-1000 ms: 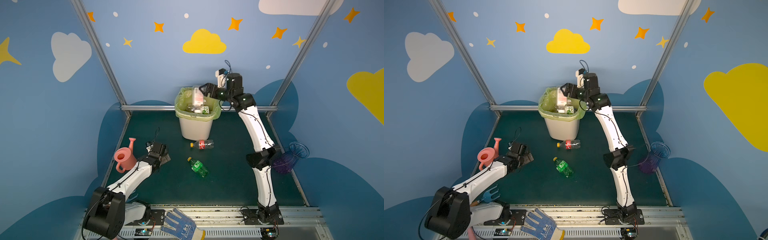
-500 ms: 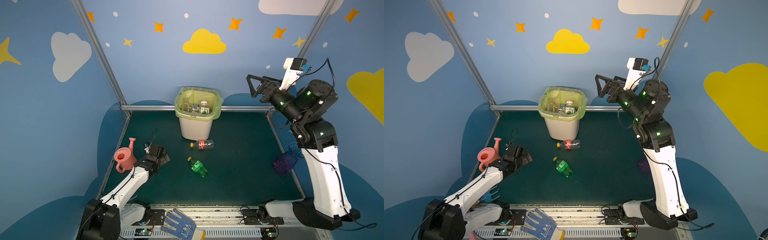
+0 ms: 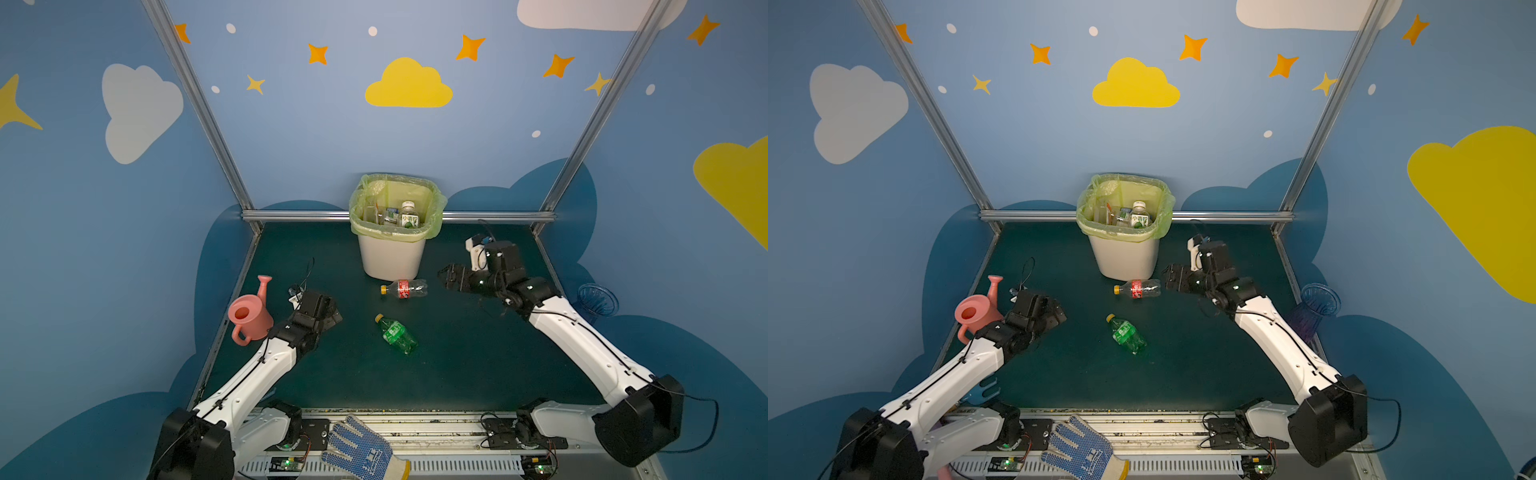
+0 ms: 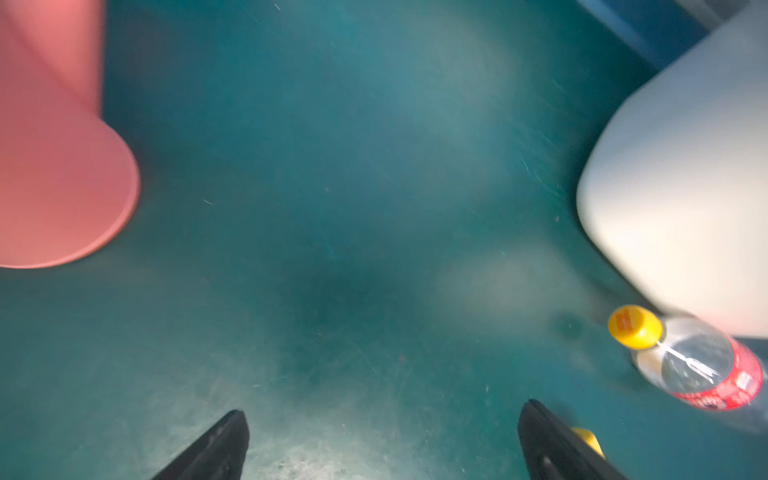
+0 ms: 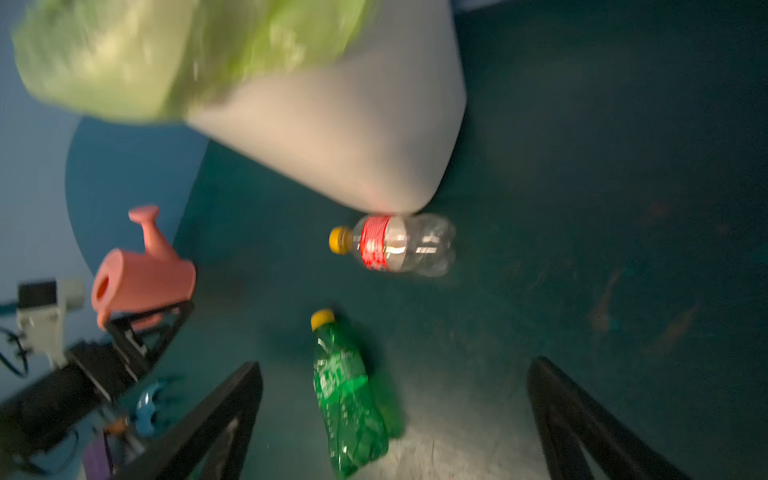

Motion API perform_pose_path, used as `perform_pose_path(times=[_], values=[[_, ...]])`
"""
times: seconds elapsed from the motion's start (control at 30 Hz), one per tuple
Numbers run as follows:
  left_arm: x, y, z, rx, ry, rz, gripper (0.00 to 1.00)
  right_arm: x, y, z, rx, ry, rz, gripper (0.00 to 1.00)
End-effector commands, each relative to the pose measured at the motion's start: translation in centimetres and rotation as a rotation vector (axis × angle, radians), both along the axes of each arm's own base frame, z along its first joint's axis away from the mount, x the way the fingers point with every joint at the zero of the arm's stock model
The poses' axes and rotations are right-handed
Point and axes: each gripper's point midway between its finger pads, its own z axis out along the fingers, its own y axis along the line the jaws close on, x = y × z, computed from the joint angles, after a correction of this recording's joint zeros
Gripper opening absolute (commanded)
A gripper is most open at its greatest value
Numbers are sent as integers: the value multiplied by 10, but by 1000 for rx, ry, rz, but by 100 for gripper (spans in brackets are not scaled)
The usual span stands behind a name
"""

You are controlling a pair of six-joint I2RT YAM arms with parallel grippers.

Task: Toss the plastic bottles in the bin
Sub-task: 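Swing the right gripper down toward the green soda bottle, then close the right gripper on the green soda bottle and lift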

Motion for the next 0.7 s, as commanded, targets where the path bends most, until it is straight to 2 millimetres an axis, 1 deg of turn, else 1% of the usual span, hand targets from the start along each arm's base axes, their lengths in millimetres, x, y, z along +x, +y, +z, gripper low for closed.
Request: perform_pose_path(times=[0.0, 0.07, 0.13, 0.2, 0.37, 0.47, 0.67], values=[[-8, 18, 2, 50, -8, 81, 100, -22, 21, -25, -73, 6, 55, 98], [-10, 22, 2, 59, -18, 95, 100, -40, 40, -47, -152, 28, 117, 98], [-12, 26, 1, 64, -22, 112, 100, -52, 58, -63, -232, 42, 176, 98], [-15, 30, 0, 67, -22, 126, 100, -59, 71, -74, -342, 55, 223, 98], [-20, 35, -1, 71, -15, 143, 100, -70, 90, -103, -575, 138, 320, 98], [-24, 38, 1, 81, -19, 148, 100, -75, 103, -117, -652, 148, 376, 98], [-28, 41, -1, 81, -26, 151, 100, -74, 117, -141, -773, 183, 426, 98]])
